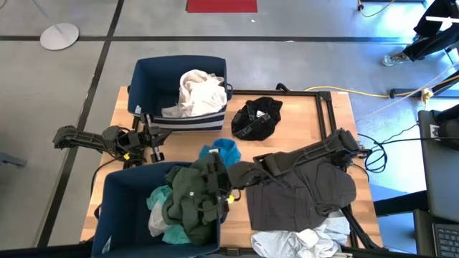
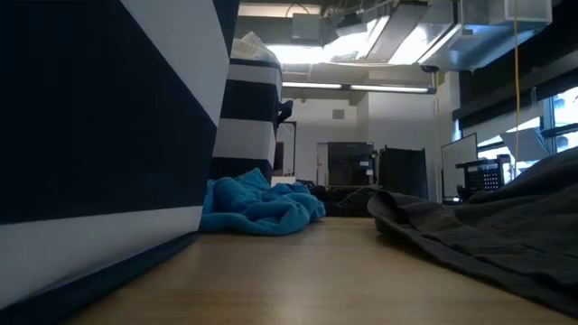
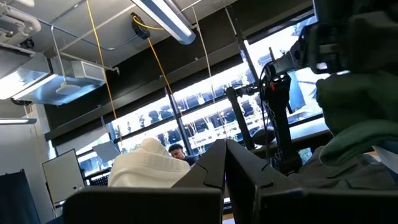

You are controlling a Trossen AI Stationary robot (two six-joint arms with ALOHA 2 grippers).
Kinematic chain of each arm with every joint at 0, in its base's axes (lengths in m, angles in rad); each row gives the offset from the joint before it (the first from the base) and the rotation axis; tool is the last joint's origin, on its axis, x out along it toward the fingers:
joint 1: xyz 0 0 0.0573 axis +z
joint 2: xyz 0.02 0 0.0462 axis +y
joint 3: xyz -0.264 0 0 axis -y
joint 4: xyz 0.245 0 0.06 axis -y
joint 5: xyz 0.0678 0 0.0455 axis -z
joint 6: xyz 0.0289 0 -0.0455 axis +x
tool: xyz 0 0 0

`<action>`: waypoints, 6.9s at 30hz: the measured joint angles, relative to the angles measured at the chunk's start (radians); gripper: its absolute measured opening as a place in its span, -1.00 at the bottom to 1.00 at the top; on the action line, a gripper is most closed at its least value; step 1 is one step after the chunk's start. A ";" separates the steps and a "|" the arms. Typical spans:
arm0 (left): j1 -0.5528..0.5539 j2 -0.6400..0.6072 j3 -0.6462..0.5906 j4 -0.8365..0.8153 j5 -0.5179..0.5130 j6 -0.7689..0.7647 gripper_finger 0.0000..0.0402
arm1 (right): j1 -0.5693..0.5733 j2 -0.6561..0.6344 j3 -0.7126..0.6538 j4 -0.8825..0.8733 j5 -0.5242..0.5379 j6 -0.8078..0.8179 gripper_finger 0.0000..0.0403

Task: Sort clothes
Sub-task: Put the dark green polo shirt into the bottom blue laundry bin, then put the blue shorts into the bottom blue laundry bin

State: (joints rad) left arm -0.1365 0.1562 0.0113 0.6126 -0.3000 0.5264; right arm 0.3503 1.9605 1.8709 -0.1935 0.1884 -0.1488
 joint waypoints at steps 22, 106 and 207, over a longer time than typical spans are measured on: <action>0.000 -0.001 0.000 0.006 0.000 -0.002 -1.00 | 0.099 -0.174 0.001 -0.626 0.375 0.250 0.23; 0.000 0.000 0.000 0.002 0.000 0.001 -1.00 | 0.048 -0.404 -0.888 -0.207 0.412 0.847 0.15; 0.000 0.000 0.000 -0.002 -0.003 -0.002 -1.00 | -0.214 0.098 -0.885 0.440 0.263 0.527 -0.86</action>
State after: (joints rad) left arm -0.1364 0.1566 0.0113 0.6109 -0.3031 0.5243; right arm 0.1363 2.0587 0.9863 0.2462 0.4517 0.3783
